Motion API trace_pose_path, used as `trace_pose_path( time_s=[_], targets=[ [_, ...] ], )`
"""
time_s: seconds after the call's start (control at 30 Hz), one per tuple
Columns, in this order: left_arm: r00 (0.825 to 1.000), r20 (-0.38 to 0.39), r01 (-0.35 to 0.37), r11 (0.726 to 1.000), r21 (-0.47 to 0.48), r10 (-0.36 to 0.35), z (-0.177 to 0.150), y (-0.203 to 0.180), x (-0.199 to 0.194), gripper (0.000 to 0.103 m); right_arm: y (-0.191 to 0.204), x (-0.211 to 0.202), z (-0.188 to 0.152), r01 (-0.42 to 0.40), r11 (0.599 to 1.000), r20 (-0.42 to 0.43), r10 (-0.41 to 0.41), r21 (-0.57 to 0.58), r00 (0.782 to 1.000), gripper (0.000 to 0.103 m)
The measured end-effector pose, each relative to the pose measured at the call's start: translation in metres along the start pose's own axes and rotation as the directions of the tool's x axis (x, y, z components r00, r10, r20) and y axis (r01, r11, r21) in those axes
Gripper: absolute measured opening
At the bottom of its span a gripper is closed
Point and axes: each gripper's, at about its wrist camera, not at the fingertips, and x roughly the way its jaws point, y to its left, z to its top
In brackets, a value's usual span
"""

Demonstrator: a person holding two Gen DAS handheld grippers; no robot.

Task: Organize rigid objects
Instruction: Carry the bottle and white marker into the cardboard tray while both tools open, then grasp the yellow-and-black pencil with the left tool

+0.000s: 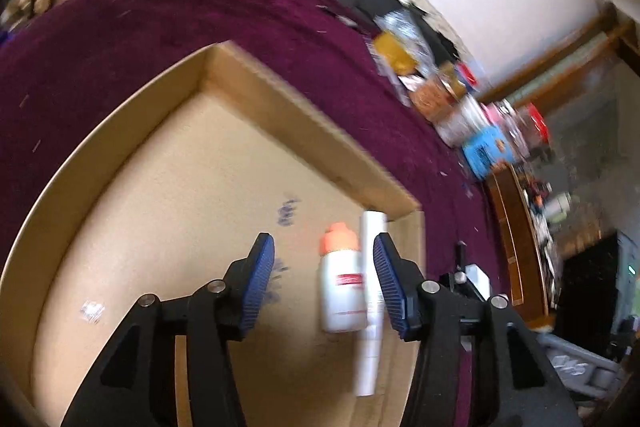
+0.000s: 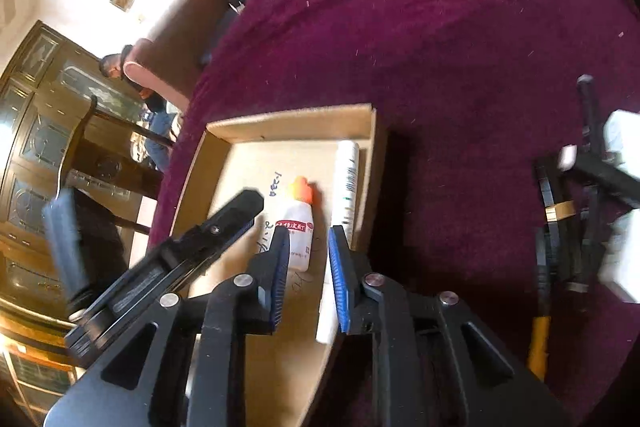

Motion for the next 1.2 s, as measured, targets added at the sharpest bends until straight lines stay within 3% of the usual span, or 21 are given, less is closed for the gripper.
trace_pose_path(
  time_s=[0.03,0.13,0.2,0.3,0.33,0.37,0.4,0.43,0.47,0.5,0.53,0.6,0.67,0.8,0.93,1.0,1.1,1.13,1.17,1.2],
  targets=[
    [1.0,0.017,0.019,1.0,-0.024,-0.018,-0.001,0.005,-0.003,0.045,-0.002,-0.009,-0.001,0.005,1.0,0.021,-0.004,-0.005,1.0,0.018],
    [0.996,0.072,-0.056,0.997,-0.044,0.059,-0.006,0.01,-0.015,0.045,-0.015,-0.042,-0.003,0.033,0.999,0.099,-0.032,-0.009,0.995,0.018],
    [0.994,0.083,-0.064,0.997,-0.048,0.068,-0.011,0.013,-0.02,0.046,-0.024,-0.07,-0.008,0.063,0.998,0.168,-0.06,-0.012,0.984,0.018],
    [0.994,0.093,-0.055,0.997,-0.047,0.06,-0.014,0.014,-0.025,0.051,-0.032,-0.119,-0.025,0.178,0.983,0.319,-0.154,-0.048,0.935,0.019],
    [0.994,0.096,-0.045,0.998,-0.042,0.049,-0.013,0.013,-0.026,0.053,-0.037,-0.138,-0.035,0.245,0.968,0.386,-0.203,-0.062,0.9,0.032],
    [0.995,0.097,-0.027,0.999,-0.031,0.03,-0.013,0.011,-0.027,0.054,-0.041,-0.15,-0.044,0.295,0.953,0.431,-0.24,-0.064,0.87,0.065],
    [0.996,0.093,-0.008,1.0,-0.014,0.009,-0.012,0.007,-0.029,0.054,-0.047,-0.158,-0.05,0.33,0.942,0.463,-0.268,-0.056,0.845,0.084],
    [0.996,0.094,0.001,1.0,0.009,-0.002,-0.013,0.001,-0.034,0.054,-0.061,-0.168,-0.057,0.357,0.933,0.494,-0.295,-0.034,0.818,0.101],
    [0.994,0.106,0.019,0.999,0.043,-0.023,-0.017,-0.01,-0.043,0.054,-0.075,-0.172,-0.06,0.37,0.929,0.492,-0.319,-0.006,0.81,0.101],
    [0.991,0.121,0.043,0.994,0.096,-0.055,-0.022,-0.028,-0.055,0.054,-0.09,-0.173,-0.06,0.388,0.921,0.463,-0.359,0.034,0.811,0.101],
    [0.989,0.133,0.051,0.988,0.145,-0.071,-0.027,-0.044,-0.066,0.054,-0.115,-0.172,-0.061,0.383,0.92,0.403,-0.382,0.081,0.832,0.1],
    [0.987,0.147,0.029,0.968,0.25,-0.068,-0.04,-0.081,-0.081,0.058,-0.145,-0.167,-0.06,0.306,0.94,0.34,-0.34,0.15,0.877,0.095],
    [0.989,0.132,0.021,0.935,0.354,-0.072,-0.06,-0.119,-0.087,0.068,-0.169,-0.165,-0.068,0.242,0.947,0.321,-0.301,0.21,0.898,0.095],
    [0.998,0.028,0.035,0.896,0.442,-0.053,-0.096,-0.158,-0.056,0.069,-0.178,-0.161,-0.077,0.228,0.953,0.348,-0.287,0.2,0.893,0.095],
    [0.992,-0.101,-0.015,0.886,0.463,0.07,-0.13,-0.169,0.006,0.069,-0.18,-0.155,-0.084,0.235,0.956,0.381,-0.287,0.178,0.879,0.095],
    [0.987,-0.116,-0.045,0.877,0.478,0.114,-0.141,-0.174,0.025,0.069,-0.184,-0.156,-0.091,0.248,0.954,0.388,-0.296,0.171,0.873,0.095],
    [0.979,-0.08,-0.117,0.838,0.533,0.188,-0.152,-0.182,0.045,0.068,-0.196,-0.163,-0.097,0.195,0.962,0.393,-0.257,0.191,0.883,0.095],
    [0.976,-0.075,-0.13,0.828,0.545,0.203,-0.153,-0.184,0.051,0.064,-0.199,-0.166,-0.098,0.176,0.964,0.407,-0.245,0.199,0.88,0.095],
    [0.973,-0.085,-0.132,0.819,0.558,0.215,-0.154,-0.185,0.059,0.05,-0.201,-0.167,-0.099,0.165,0.965,0.407,-0.237,0.204,0.882,0.095],
    [0.971,-0.093,-0.13,0.817,0.562,0.218,-0.154,-0.184,0.063,0.043,-0.203,-0.166,-0.099,0.153,0.966,0.403,-0.228,0.209,0.886,0.095]
  ],
)
